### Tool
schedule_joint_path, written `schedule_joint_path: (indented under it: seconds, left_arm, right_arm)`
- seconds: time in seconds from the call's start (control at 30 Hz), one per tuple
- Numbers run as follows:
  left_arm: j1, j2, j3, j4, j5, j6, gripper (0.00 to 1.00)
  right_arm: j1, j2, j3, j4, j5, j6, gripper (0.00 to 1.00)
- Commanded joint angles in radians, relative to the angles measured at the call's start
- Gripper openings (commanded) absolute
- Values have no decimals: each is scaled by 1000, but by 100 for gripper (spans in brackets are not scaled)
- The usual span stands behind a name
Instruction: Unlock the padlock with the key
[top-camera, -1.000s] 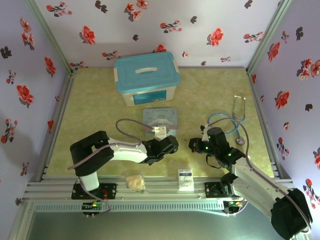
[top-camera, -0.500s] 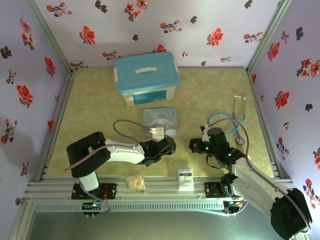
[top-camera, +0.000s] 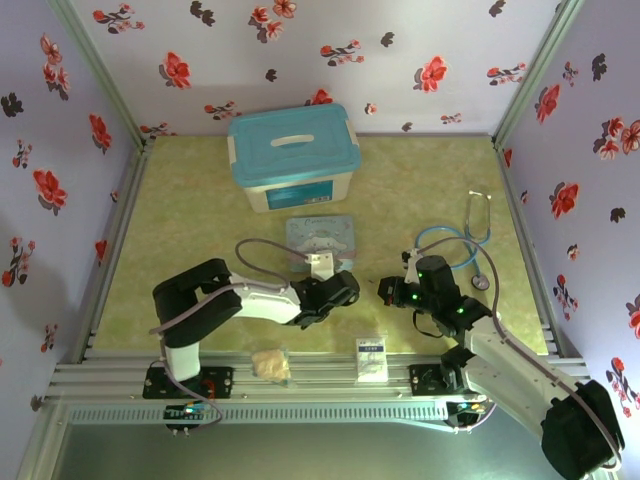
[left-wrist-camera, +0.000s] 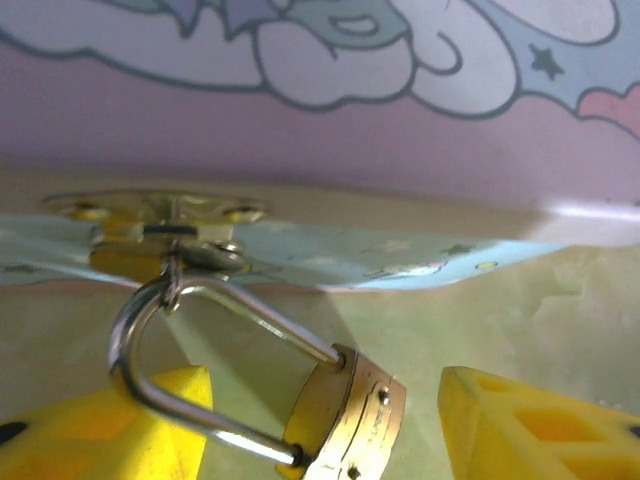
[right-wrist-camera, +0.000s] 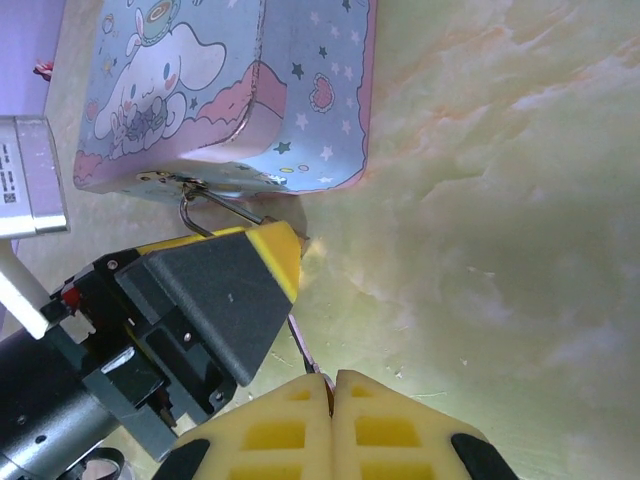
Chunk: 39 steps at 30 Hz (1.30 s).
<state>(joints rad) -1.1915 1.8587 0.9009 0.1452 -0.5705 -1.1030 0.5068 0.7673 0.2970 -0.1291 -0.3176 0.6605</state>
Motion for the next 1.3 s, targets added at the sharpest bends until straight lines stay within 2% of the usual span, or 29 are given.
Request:
schedule_joint_path:
  seconds: [0.0, 0.07, 0.3, 0.53, 0.83, 0.97, 1.07, 1.27]
  left_arm:
    - [12, 63, 22, -32, 16, -8, 51]
    - [12, 66, 21, -34, 25, -3, 37]
    - [11, 19, -34, -14, 47, -21, 27]
    - [9, -33, -116, 76, 96, -54, 23]
    - [13, -79, -164, 230, 139, -92, 12]
    - [17, -104, -194, 300, 151, -142, 10]
    - [20, -120, -225, 392, 161, -177, 3]
    - [20, -147, -256, 504, 131, -240, 0]
  right_arm:
    - [-8, -10, -12, 8, -7, -16, 0]
    - [-10, -13, -11, 7, -9, -15, 0]
    - [-11, -11, -17, 9, -8, -16, 0]
    - [-11, 0, -25, 30, -20, -4, 0]
    - [-13, 72, -63, 168, -133, 74, 0]
    - [-13, 89, -79, 215, -172, 135, 0]
    - [-12, 104, -101, 271, -198, 217, 0]
    - [-7, 81, -131, 295, -183, 307, 0]
